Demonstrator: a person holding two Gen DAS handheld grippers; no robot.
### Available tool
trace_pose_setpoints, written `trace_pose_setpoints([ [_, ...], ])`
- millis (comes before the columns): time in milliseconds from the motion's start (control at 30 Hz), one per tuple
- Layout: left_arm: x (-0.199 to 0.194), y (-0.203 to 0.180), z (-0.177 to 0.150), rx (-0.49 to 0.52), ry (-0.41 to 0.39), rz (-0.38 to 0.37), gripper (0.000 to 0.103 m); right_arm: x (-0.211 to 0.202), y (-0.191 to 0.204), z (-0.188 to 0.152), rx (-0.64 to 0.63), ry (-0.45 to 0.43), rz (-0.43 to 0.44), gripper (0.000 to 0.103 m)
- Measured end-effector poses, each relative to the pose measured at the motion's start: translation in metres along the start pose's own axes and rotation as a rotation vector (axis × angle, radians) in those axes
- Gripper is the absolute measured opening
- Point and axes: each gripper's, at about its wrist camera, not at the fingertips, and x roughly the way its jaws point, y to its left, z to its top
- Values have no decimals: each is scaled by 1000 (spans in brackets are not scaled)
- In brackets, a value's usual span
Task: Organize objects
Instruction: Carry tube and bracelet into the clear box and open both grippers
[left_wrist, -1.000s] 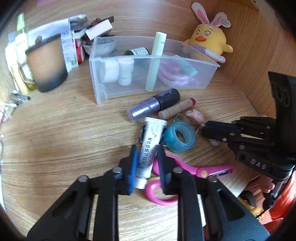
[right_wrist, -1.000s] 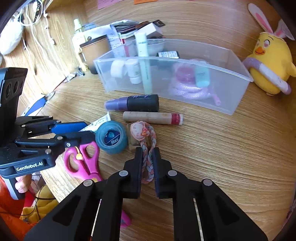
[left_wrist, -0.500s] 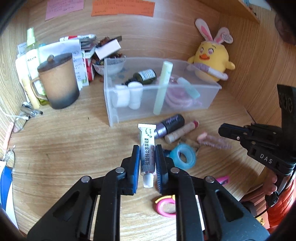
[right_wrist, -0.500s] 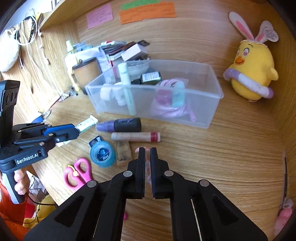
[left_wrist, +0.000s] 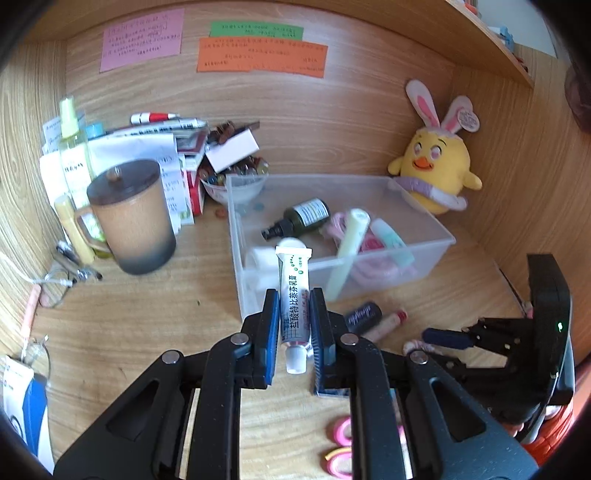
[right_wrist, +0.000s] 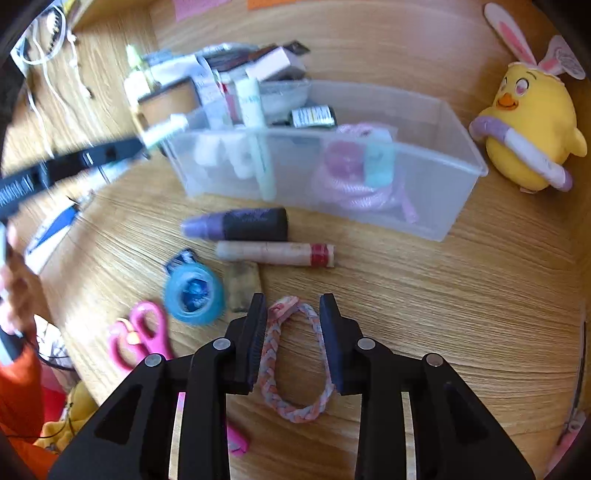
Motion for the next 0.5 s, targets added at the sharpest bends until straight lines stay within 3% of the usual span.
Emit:
trace_pose_setpoints([
  [167,10,6,17,-3,-7,19,16,2,-4,1,-10,7,-32,33],
  [367,31,11,35,-5,22,20,16,3,-7,-1,-31,9,-68,16],
  [500,48,13,44,-21,58,-9,16,2,-13,2,-5,-5,-67,15],
])
